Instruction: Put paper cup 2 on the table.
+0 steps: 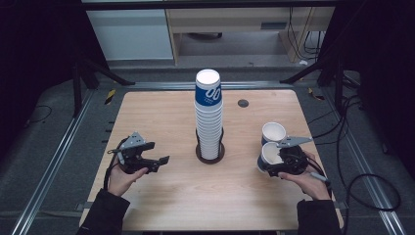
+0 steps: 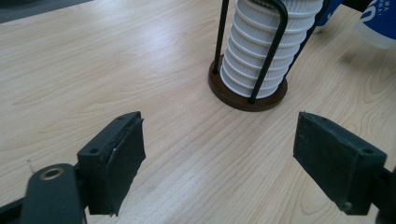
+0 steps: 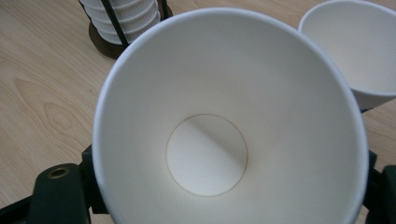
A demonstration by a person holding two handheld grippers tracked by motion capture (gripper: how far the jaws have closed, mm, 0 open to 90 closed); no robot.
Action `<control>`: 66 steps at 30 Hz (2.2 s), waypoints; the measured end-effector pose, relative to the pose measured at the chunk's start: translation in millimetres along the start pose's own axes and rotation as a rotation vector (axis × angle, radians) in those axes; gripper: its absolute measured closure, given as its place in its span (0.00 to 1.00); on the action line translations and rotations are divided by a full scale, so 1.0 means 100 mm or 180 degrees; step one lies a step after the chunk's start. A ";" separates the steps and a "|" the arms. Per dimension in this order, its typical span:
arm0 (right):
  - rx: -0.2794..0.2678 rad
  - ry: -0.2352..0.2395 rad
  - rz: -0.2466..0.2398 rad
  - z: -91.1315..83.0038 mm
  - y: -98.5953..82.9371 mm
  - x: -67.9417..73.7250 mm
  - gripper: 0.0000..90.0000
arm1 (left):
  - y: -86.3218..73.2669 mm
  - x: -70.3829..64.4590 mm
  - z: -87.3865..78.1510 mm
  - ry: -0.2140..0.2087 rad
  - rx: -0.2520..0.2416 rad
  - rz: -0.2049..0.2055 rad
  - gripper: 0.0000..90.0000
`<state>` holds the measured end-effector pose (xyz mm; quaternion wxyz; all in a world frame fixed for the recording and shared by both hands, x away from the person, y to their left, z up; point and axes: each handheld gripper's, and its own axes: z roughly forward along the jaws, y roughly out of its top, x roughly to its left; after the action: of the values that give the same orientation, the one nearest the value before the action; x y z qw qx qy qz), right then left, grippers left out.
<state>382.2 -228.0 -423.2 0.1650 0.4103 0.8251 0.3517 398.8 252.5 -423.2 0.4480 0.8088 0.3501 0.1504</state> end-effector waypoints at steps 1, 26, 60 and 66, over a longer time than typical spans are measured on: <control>0.0013 0.0001 0.0008 0.00 -0.01 -0.01 0.22 | 0.00 0.00 0.00 0.0006 0.0007 -0.0005 0.18; 0.0408 -0.0280 0.0082 0.34 -0.09 -0.09 0.21 | -0.02 0.00 0.04 0.0016 0.0073 0.0002 0.17; -0.0018 -0.0327 0.0109 0.22 -0.45 -0.01 0.03 | -0.05 0.06 0.03 0.0044 0.0089 -0.0059 0.16; -0.0077 -0.0383 0.0141 0.12 -0.58 0.01 0.04 | -0.08 0.10 0.04 0.0075 0.0130 -0.0098 0.16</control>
<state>356.4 -246.0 -473.0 0.2113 0.4469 0.8001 0.3399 404.8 259.7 -432.9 0.4295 0.8105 0.3707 0.1459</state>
